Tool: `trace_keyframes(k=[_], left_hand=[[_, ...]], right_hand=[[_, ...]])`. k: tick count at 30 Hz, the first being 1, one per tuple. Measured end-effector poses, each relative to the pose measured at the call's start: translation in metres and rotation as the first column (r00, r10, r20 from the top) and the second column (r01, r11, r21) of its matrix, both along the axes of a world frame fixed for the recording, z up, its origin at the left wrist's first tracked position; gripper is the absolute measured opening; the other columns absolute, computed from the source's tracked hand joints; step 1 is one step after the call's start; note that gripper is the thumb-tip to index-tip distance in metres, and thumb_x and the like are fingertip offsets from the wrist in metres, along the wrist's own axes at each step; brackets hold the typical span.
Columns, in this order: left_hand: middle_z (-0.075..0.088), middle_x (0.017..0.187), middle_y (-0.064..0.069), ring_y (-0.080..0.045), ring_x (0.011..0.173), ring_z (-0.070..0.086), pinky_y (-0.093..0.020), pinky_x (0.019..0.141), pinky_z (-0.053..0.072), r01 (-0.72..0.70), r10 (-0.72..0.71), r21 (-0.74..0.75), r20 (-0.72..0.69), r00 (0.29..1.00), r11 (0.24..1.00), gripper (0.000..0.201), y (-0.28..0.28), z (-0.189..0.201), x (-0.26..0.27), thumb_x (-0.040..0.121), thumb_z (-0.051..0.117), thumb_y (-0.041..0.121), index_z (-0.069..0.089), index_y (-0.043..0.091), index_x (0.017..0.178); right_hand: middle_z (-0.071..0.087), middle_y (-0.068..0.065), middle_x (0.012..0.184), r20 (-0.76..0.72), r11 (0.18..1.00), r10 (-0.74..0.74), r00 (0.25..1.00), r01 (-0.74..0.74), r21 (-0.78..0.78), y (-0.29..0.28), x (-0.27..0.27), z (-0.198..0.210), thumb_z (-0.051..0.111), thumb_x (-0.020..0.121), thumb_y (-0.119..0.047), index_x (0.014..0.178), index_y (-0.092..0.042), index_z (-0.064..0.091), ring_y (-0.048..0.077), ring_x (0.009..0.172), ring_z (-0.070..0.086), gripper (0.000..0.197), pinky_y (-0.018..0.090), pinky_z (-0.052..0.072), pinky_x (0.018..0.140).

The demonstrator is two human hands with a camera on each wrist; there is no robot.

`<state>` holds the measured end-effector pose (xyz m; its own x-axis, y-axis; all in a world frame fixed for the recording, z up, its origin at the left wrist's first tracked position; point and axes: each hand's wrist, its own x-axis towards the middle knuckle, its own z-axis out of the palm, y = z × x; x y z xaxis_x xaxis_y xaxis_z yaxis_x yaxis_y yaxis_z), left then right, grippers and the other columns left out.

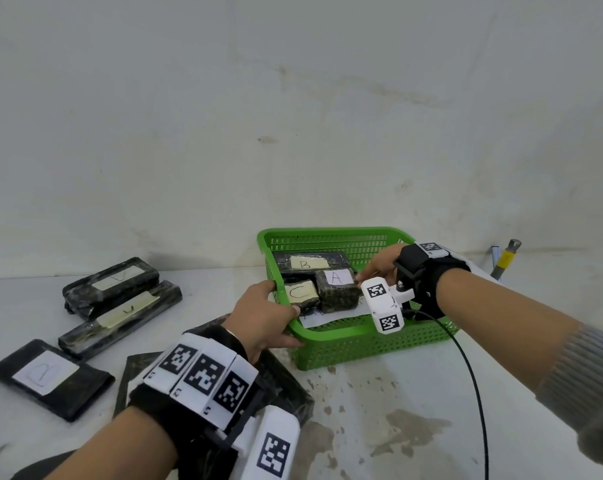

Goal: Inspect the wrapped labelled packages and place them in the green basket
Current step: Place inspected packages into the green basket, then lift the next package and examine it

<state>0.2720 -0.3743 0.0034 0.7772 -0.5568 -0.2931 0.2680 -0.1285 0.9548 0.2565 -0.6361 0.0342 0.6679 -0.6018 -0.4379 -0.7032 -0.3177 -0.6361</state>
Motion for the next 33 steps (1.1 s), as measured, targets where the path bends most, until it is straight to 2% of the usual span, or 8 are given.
trace_keyframes(k=[3,5,6,9,15,21,27,33], left_hand=[[0.053,0.137,-0.022,-0.042,0.102,0.067,-0.046,0.061,0.059,-0.019,0.018,0.022,0.044,0.999,1.0,0.058,-0.002,-0.005,0.001,0.092,0.061,-0.004,0.04,0.005,0.145],[0.052,0.139,-0.02,-0.043,0.107,0.065,-0.047,0.064,0.061,-0.036,0.034,0.026,0.064,0.997,0.999,0.061,0.0,-0.005,0.0,0.09,0.065,-0.002,0.04,0.006,0.145],[0.053,0.137,-0.02,-0.043,0.108,0.064,-0.05,0.069,0.061,-0.034,0.032,0.028,0.073,0.997,0.999,0.065,0.0,-0.005,0.0,0.086,0.07,0.001,0.041,0.006,0.144],[0.058,0.128,-0.021,-0.041,0.108,0.065,-0.049,0.082,0.06,-0.023,0.015,0.061,0.135,0.991,0.998,0.078,0.008,-0.001,0.0,0.071,0.08,0.012,0.043,0.004,0.14],[0.062,0.094,-0.018,-0.026,0.078,0.065,-0.037,0.065,0.059,-0.131,0.139,-0.051,0.225,0.965,0.99,0.034,0.058,0.012,0.007,0.089,0.072,0.015,0.059,0.002,0.118],[0.068,0.091,-0.017,-0.026,0.08,0.069,-0.035,0.069,0.059,-0.301,0.329,-0.133,0.367,0.87,0.944,0.01,0.165,0.034,-0.007,0.093,0.066,0.014,0.064,0.005,0.098],[0.07,0.09,-0.019,-0.034,0.082,0.07,-0.045,0.076,0.059,-0.476,0.452,-0.073,0.467,0.76,0.876,0.007,0.256,0.031,-0.004,0.091,0.068,0.017,0.066,0.01,0.093],[0.07,0.095,-0.015,-0.026,0.085,0.07,-0.036,0.074,0.055,-0.52,0.518,-0.122,0.426,0.742,0.845,0.011,0.286,0.029,0.011,0.093,0.067,0.021,0.066,0.011,0.098]], right_hand=[[0.068,0.001,0.051,0.013,1.0,-0.012,1.0,0.012,-0.001,0.005,-0.006,0.005,0.067,0.087,0.001,0.119,0.007,0.06,0.013,0.049,0.068,0.033,0.025,0.055,0.06],[0.069,0.004,0.058,0.012,0.997,-0.063,0.998,0.063,-0.033,0.02,-0.012,0.015,0.065,0.092,-0.005,0.092,0.001,0.064,0.011,0.034,0.058,0.007,0.023,0.051,0.047],[0.067,0.006,0.065,0.015,0.994,-0.084,0.996,0.085,-0.075,0.023,-0.016,0.016,0.064,0.094,-0.007,0.082,-0.001,0.061,0.011,0.03,0.055,0.013,0.019,0.045,0.038],[0.065,0.015,0.071,0.092,0.988,-0.15,0.984,0.153,-0.022,0.031,-0.02,0.018,0.06,0.095,-0.002,0.082,0.002,0.055,0.022,0.049,0.063,0.015,0.027,0.052,0.042],[0.06,0.017,0.064,0.301,0.977,-0.209,0.93,0.212,0.023,0.065,-0.024,0.026,0.058,0.094,0.005,0.071,0.004,0.057,0.015,0.036,0.054,0.023,0.019,0.045,0.035],[0.053,0.009,0.056,0.364,0.996,-0.087,0.927,0.077,0.042,0.134,-0.018,0.035,0.054,0.097,0.001,0.069,-0.002,0.049,0.006,0.02,0.035,0.028,0.012,0.03,0.029],[0.052,0.012,0.065,0.427,0.98,0.018,0.904,-0.1,0.17,0.235,0.022,0.025,0.059,0.096,-0.005,0.074,-0.003,0.048,0.006,0.023,0.041,0.025,0.012,0.034,0.03],[0.058,0.012,0.076,0.436,0.972,0.025,0.9,-0.124,0.2,0.287,0.095,0.024,0.07,0.091,-0.016,0.087,-0.002,0.056,0.02,0.06,0.056,0.021,0.026,0.055,0.05]])
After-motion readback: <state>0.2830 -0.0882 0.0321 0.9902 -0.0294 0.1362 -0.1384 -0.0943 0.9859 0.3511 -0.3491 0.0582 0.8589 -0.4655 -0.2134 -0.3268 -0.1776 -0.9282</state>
